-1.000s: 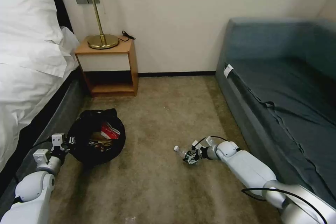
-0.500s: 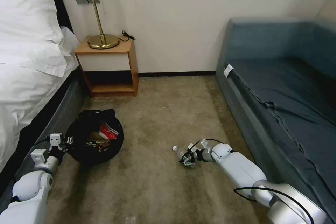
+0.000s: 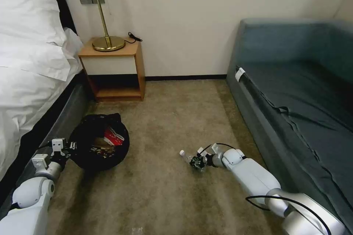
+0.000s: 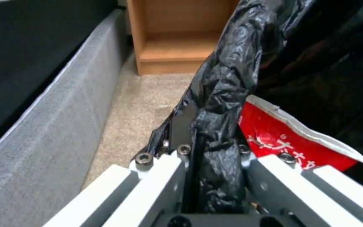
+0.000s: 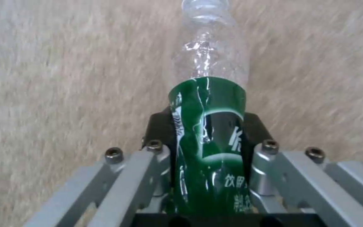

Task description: Pick up the trash bin, then pick up the garbage on the floor and place it into the trash bin.

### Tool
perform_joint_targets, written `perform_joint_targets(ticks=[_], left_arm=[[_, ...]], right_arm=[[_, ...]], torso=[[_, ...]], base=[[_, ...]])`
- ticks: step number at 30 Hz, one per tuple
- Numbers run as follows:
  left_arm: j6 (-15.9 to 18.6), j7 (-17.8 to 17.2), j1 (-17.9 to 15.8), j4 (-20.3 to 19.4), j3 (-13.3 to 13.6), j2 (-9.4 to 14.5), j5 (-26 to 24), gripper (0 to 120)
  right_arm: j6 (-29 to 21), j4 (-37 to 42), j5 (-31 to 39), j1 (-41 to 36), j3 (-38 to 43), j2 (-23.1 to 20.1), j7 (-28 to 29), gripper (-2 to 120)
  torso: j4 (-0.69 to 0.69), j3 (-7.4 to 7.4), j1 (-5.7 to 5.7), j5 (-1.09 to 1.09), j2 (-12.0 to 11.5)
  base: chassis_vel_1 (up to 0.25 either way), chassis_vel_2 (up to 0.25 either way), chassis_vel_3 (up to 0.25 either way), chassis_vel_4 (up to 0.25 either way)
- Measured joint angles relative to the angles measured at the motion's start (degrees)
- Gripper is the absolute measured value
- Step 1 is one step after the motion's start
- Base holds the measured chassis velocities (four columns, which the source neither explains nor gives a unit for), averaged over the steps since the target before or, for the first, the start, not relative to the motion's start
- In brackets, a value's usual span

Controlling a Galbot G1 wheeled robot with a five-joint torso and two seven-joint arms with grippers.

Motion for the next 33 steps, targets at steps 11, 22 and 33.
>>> perform_joint_targets(ticks=[11, 22, 33], left_arm=[[0.2, 0.2, -1.96, 1.94, 1.65, 1.25, -1.4, 1], [0.12, -0.4, -6.0, 5.25, 5.38, 0.98, -2.03, 1], [0.83, -1.06, -8.78, 6.33, 9.12, 1.78, -3.51, 1]], right_arm=[[1.31, 1.53, 4.0, 4.31, 7.21, 0.12, 1.26, 22], [7.21, -0.56, 10.97, 10.64, 7.9, 3.0, 4.6, 22], [7.43, 11.66, 21.79, 12.45, 0.69, 3.12, 6.28, 22]], torso=[[0.01, 0.0, 0.0, 0.01, 0.0], [0.0, 0.0, 0.0, 0.0, 0.0], [0.0, 0.0, 0.0, 0.0, 0.0]], base=[[0.0, 0.0, 0.0, 0.0], [0.0, 0.0, 0.0, 0.0], [0.0, 0.0, 0.0, 0.0]])
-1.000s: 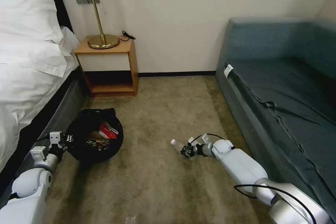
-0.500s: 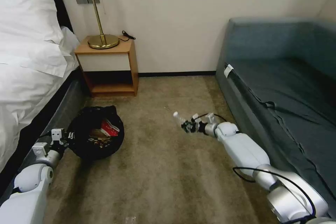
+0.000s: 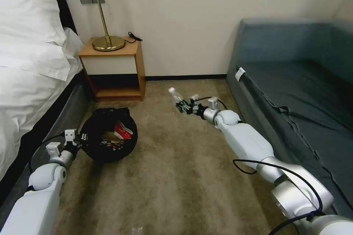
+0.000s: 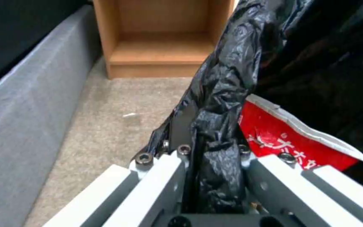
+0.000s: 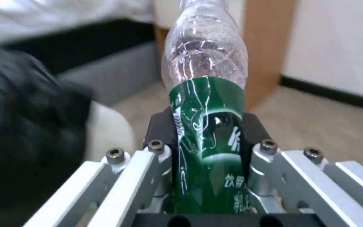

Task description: Pick up the trash bin, then pick up the garbage on the floor and place it into the trash bin.

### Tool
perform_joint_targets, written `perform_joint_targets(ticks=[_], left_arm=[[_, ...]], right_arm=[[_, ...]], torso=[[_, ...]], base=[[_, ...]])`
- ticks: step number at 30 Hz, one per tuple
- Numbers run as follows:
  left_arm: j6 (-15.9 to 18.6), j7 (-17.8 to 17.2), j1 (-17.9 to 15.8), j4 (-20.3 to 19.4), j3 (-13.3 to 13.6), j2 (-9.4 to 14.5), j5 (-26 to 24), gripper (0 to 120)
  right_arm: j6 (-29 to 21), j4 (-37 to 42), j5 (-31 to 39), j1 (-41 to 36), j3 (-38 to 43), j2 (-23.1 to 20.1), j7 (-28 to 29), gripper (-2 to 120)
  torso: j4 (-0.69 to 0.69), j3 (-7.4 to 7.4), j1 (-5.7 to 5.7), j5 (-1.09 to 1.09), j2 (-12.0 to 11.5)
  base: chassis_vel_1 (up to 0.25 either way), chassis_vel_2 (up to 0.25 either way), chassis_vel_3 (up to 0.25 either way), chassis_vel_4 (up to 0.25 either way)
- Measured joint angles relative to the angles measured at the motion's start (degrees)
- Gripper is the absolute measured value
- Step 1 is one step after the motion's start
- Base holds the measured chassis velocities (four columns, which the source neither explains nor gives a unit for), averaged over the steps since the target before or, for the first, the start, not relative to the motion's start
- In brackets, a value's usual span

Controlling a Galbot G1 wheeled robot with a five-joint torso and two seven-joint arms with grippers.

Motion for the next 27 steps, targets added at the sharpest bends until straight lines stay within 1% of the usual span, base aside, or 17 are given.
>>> perform_joint_targets(ticks=[2, 3, 5, 6, 7, 8, 10, 11, 13, 16, 18, 20, 23, 26, 27], left_arm=[[0.03, -0.14, -0.82, 0.76, 1.05, 0.09, -0.06, 1], [0.03, -0.14, -0.82, 0.76, 1.05, 0.09, -0.06, 1], [0.04, -0.12, -1.37, 1.25, 1.65, 0.09, -0.09, 1], [0.04, -0.12, -1.37, 1.25, 1.65, 0.09, -0.09, 1], [0.05, -0.13, -1.61, 1.42, 1.8, 0.06, -0.09, 1], [0.05, -0.13, -1.61, 1.42, 1.8, 0.06, -0.09, 1], [0.13, -0.14, -1.63, 1.34, 1.81, 0.03, -0.12, 1], [0.13, -0.14, -1.63, 1.34, 1.81, 0.03, -0.12, 1], [0.18, -0.09, -1.27, 0.97, 1.51, 0.11, -0.18, 1], [0.19, -0.11, -1.09, 0.81, 1.23, 0.18, -0.22, 1], [0.33, -0.23, -0.69, 0.12, 0.62, 0.25, -0.28, 1], [0.41, -0.23, -0.62, -0.09, 0.47, 0.25, -0.29, 1], [0.45, -0.28, -0.4, -0.51, 0.05, 0.18, -0.19, 1], [0.66, -0.29, 0.23, -1.28, -0.84, -0.02, -0.07, 1], [0.66, -0.29, 0.23, -1.28, -0.84, -0.02, -0.07, 1]], right_arm=[[-0.97, 5.92, 4.85, 0.53, -3.89, -0.37, 1.97, 22], [-0.97, 5.92, 4.85, 0.53, -3.89, -0.37, 1.97, 22], [-1.62, 9.95, 8.13, 0.96, -7.25, -0.54, 3.5, 22], [-1.62, 9.95, 8.13, 0.96, -7.25, -0.54, 3.5, 22], [-1.97, 12.49, 9.63, 1.15, -9.18, -0.33, 4.46, 22], [-1.97, 12.49, 9.63, 1.15, -9.18, -0.33, 4.46, 22], [-2.75, 16.38, 12.0, 1.27, -12.19, 0.25, 6.16, 22], [-2.75, 16.38, 12.0, 1.27, -12.19, 0.25, 6.16, 22], [-3.0, 19.19, 13.18, 1.29, -15.06, 0.9, 7.08, 22], [-3.0, 19.98, 13.57, 1.29, -16.37, 1.17, 7.43, 22], [-2.95, 21.55, 14.68, 0.91, -19.39, 2.02, 8.53, 22], [-2.78, 21.73, 14.73, 0.5, -20.19, 2.38, 8.92, 22], [-1.41, 21.56, 14.4, -1.11, -21.62, 3.09, 10.48, 22], [2.11, 19.08, 11.49, -3.54, -23.63, 3.97, 11.44, 22], [2.11, 19.08, 11.49, -3.54, -23.63, 3.97, 11.44, 22]], torso=[[0.01, 0.0, 0.0, 0.0, 0.0], [0.01, 0.0, 0.0, 0.0, 0.0], [0.0, 0.0, 0.0, -0.01, 0.0], [0.0, 0.0, 0.0, -0.01, 0.0], [-0.01, 0.0, 0.0, 0.0, 0.0], [-0.01, 0.0, 0.0, 0.0, 0.0], [0.0, 0.0, 0.0, 0.0, 0.0], [0.0, 0.0, 0.0, 0.0, 0.0], [0.01, 0.0, 0.0, -0.01, 0.0], [0.01, 0.0, 0.0, -0.01, 0.0], [0.02, 0.0, 0.0, 0.0, 0.0], [0.01, 0.0, 0.0, 0.0, 0.0], [0.0, 0.0, 0.0, 0.0, 0.0], [0.0, 0.0, 0.0, 0.0, 0.0], [0.0, 0.0, 0.0, 0.0, 0.0]], base=[[0.0, 0.0, 0.0, 0.0], [0.0, 0.0, 0.0, 0.0], [0.0, 0.0, 0.0, 0.0], [0.0, 0.0, 0.0, 0.0], [0.0, 0.0, 0.0, 0.0], [0.0, 0.0, 0.0, 0.0], [0.0, 0.0, 0.0, 0.0], [0.0, 0.0, 0.0, 0.0], [0.0, 0.0, 0.0, 0.0], [0.0, 0.0, 0.0, 0.0], [0.0, 0.0, 0.0, 0.0], [0.0, 0.0, 0.0, 0.0], [0.0, 0.0, 0.0, 0.0], [0.0, 0.0, 0.0, 0.0], [0.0, 0.0, 0.0, 0.0]])
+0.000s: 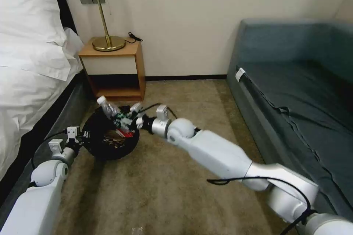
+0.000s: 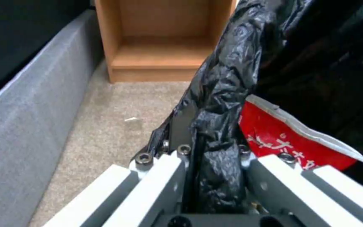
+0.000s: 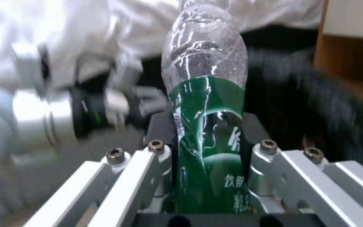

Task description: Pick up the trash bin, then pick up the garbage on the floor and place it into the trash bin.

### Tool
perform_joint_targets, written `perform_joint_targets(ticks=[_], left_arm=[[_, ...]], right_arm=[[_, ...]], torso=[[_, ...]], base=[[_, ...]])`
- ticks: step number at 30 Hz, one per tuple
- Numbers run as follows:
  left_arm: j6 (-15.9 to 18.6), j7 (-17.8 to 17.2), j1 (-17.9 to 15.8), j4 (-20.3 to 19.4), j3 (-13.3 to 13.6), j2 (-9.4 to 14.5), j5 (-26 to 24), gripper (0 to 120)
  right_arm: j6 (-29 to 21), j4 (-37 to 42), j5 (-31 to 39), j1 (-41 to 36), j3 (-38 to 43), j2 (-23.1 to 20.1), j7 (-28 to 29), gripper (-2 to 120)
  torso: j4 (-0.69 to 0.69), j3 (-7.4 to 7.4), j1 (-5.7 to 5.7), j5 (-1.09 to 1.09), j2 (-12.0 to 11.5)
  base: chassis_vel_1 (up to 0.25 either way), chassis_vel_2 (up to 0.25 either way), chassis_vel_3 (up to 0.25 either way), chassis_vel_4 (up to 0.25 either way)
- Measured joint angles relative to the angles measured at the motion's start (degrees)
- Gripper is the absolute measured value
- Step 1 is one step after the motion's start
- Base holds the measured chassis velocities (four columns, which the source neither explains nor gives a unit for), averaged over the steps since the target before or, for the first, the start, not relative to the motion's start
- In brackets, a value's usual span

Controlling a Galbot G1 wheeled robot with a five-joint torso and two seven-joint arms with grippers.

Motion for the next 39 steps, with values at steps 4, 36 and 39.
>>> perform_joint_targets(ticks=[4, 36, 39], left_arm=[[0.64, -0.11, 0.34, -0.93, -0.55, -0.48, 0.18, 1], [2.67, -1.41, 3.76, -6.42, -4.76, -2.07, 0.1, 1], [2.69, -1.45, 3.74, -6.44, -4.78, -2.05, 0.07, 1]], right_arm=[[4.3, -3.99, -2.07, -1.2, -1.77, 1.33, 1.12, 22], [9.14, -9.36, -3.72, 0.9, -2.14, 6.98, 9.12, 87], [9.07, -9.0, -3.58, 0.61, -2.24, 6.94, 9.12, 96]], torso=[[0.0, 0.0, 0.0, 0.0, 0.0], [0.0, 0.0, 0.0, 0.0, 0.0], [0.0, 0.0, 0.0, 0.01, 0.0]], base=[[0.0, 0.0, 0.0, 0.0], [0.0, 0.0, 0.0, 0.0], [0.0, 0.0, 0.0, 0.0]])
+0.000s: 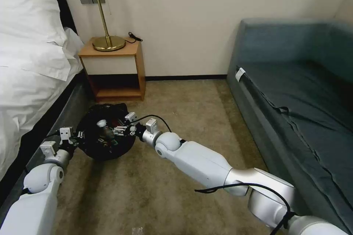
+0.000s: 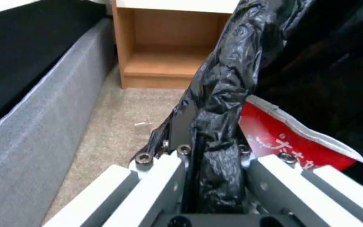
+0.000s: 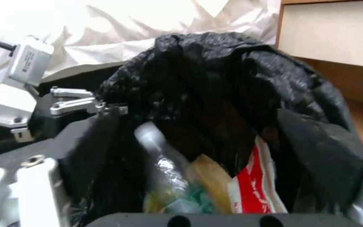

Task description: Pick up the trash bin, then pick up the garbage on the floor and place it into the trash bin.

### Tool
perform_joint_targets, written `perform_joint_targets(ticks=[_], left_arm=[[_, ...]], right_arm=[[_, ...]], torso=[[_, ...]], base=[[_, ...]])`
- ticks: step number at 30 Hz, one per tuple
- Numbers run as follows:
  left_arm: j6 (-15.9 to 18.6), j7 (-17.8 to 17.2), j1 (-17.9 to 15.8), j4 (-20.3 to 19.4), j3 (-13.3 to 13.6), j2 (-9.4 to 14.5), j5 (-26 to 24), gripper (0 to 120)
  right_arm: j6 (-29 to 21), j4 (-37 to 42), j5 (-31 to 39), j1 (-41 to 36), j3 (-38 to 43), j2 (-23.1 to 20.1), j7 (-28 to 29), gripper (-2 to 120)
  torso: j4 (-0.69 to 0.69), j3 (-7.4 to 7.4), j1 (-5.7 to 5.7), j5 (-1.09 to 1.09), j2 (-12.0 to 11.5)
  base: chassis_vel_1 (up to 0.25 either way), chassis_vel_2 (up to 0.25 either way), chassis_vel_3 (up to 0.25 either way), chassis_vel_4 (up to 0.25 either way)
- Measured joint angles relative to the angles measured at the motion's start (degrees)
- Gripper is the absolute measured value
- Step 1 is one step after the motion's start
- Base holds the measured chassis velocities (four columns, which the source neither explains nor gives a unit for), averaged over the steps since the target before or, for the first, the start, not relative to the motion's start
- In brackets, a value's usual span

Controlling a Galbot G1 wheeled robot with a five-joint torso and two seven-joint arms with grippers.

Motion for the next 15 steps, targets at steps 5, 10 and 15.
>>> perform_joint_targets(ticks=[5, 10, 15], left_arm=[[0.04, -0.03, -0.16, 0.04, 0.09, 0.0, 0.0, 1], [0.05, -0.03, -0.27, 0.32, 0.22, -0.05, 0.0, 1], [0.05, -0.04, -0.3, 0.7, 0.35, -0.07, 0.0, 1]], right_arm=[[-0.07, 1.13, 0.94, -0.23, 0.51, -0.25, 0.14, 100], [-1.18, 3.32, 2.81, 0.34, 1.58, -0.66, 1.25, 100], [-1.61, 4.63, 3.56, 1.88, 4.87, -0.51, 1.96, 100]], torso=[[0.0, 0.0, 0.0, 0.0, 0.0], [-0.01, 0.0, 0.0, 0.0, 0.0], [0.0, 0.0, 0.0, 0.0, 0.0]], base=[[0.0, 0.0, 0.0, 0.0], [0.0, 0.0, 0.0, 0.0], [0.0, 0.0, 0.0, 0.0]])
